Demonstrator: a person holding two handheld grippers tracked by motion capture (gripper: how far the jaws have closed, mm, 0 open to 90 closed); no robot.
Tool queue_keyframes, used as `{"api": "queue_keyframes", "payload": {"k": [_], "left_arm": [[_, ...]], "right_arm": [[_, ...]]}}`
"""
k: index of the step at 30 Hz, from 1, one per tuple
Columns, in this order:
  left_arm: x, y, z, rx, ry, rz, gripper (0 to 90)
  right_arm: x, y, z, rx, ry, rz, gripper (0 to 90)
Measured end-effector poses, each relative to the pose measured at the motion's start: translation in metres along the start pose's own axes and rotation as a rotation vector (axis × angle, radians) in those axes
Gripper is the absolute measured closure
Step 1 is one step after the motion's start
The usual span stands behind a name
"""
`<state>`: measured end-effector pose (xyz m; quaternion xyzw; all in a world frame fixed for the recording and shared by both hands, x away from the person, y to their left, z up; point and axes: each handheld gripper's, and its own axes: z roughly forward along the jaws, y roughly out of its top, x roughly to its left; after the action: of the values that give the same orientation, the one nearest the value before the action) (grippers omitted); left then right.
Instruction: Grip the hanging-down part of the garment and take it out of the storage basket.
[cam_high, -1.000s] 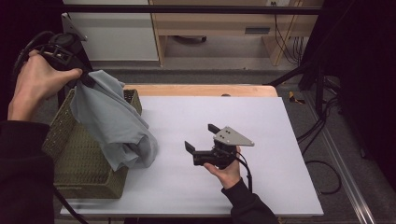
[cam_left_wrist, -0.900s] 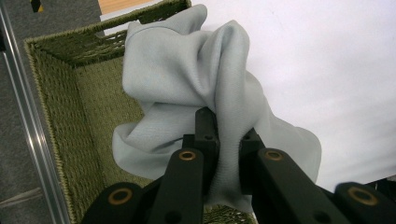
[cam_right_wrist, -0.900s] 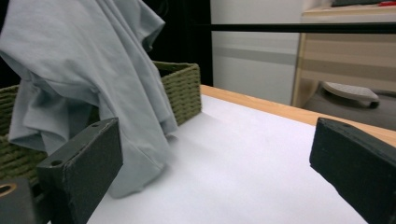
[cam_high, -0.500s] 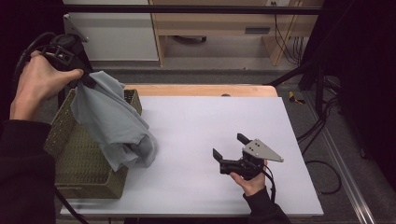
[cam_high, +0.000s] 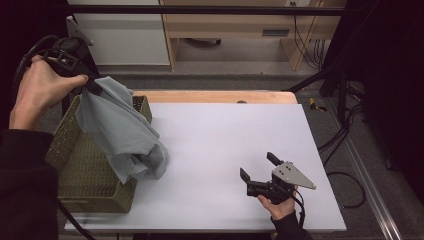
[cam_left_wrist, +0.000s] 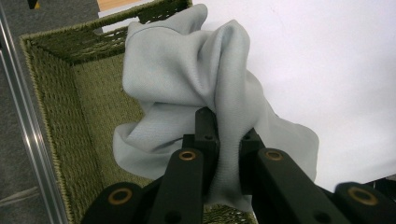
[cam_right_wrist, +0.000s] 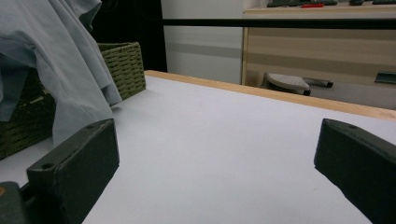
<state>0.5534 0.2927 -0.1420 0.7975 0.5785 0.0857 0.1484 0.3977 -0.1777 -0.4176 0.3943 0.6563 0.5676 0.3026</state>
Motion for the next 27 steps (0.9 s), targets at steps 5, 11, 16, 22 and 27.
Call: {"api": "queue_keyframes", "payload": {"k": [5, 11, 16, 22, 27], "left_arm": [[0.002, -0.001, 0.001, 0.001, -0.004, -0.004, 83.7], [0.002, 0.001, 0.002, 0.001, -0.005, -0.003, 83.7], [-0.001, 0.001, 0.002, 0.000, -0.006, 0.003, 83.7], [-0.001, 0.001, 0.001, -0.001, -0.004, 0.002, 83.8], [-0.001, 0.001, 0.000, 0.000, -0.005, 0.004, 83.7]], "right_arm": [[-0.005, -0.007, -0.006, 0.001, -0.015, 0.011, 0.2], [-0.009, -0.014, -0.012, 0.005, -0.033, 0.013, 0.2], [-0.010, -0.016, -0.016, 0.006, -0.045, 0.030, 0.2], [-0.010, -0.016, -0.017, 0.001, -0.043, 0.023, 0.2], [-0.010, -0.016, -0.017, -0.003, -0.041, 0.023, 0.2]]}}
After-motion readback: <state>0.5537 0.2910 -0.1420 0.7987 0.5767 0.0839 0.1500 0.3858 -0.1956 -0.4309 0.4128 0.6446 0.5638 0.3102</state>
